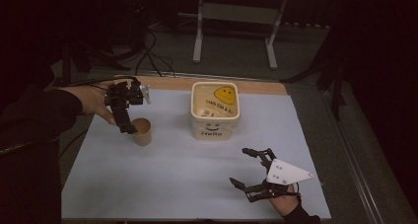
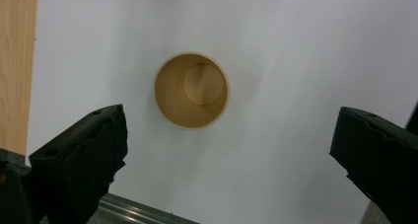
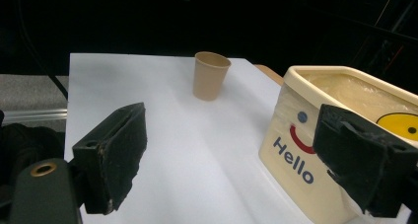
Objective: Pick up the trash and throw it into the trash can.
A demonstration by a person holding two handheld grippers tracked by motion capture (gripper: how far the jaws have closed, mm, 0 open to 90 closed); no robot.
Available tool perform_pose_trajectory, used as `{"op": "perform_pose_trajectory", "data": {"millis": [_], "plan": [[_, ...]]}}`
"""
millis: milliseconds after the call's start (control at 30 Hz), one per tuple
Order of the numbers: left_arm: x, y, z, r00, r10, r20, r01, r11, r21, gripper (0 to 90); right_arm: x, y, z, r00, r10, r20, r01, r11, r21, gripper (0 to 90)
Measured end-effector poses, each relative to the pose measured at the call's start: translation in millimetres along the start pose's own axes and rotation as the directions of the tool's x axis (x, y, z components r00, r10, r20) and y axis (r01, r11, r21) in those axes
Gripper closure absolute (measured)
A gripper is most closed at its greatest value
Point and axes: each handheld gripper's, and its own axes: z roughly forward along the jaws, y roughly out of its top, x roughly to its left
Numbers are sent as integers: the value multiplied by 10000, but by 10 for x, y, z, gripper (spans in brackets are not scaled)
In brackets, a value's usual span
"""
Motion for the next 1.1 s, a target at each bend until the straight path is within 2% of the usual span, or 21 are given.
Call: {"op": "perform_pose_trajectory", "data": {"millis": [133, 267, 533, 567, 600, 1100], "plan": [[24, 12, 98, 10000, 38, 33, -39, 9999, 108, 19, 0, -3, 4, 10000, -19, -8, 19, 10000, 33, 131], [54, 16, 201, 9998, 131, -139, -128, 9996, 269, 19, 2, -6, 1, 10000, -37, -49, 37, 10000, 69, 131], [105, -10, 432, 9997, 250, 36, -251, 9991, 343, 19, 3, -11, 6, 9999, -51, -96, 52, 9999, 116, 131], [118, -20, 498, 9995, 254, 178, -260, 9990, 351, 19, 8, -11, 10, 9999, -75, -119, 76, 9999, 141, 132], [121, -24, 530, 9995, 306, 120, -310, 9989, 357, 19, 10, -10, 11, 9999, -73, -145, 76, 9999, 142, 131], [254, -79, 842, 9998, 66, 182, -74, 9991, 420, 19, 21, -24, 41, 9998, -100, -178, 106, 9995, 300, 131]]}}
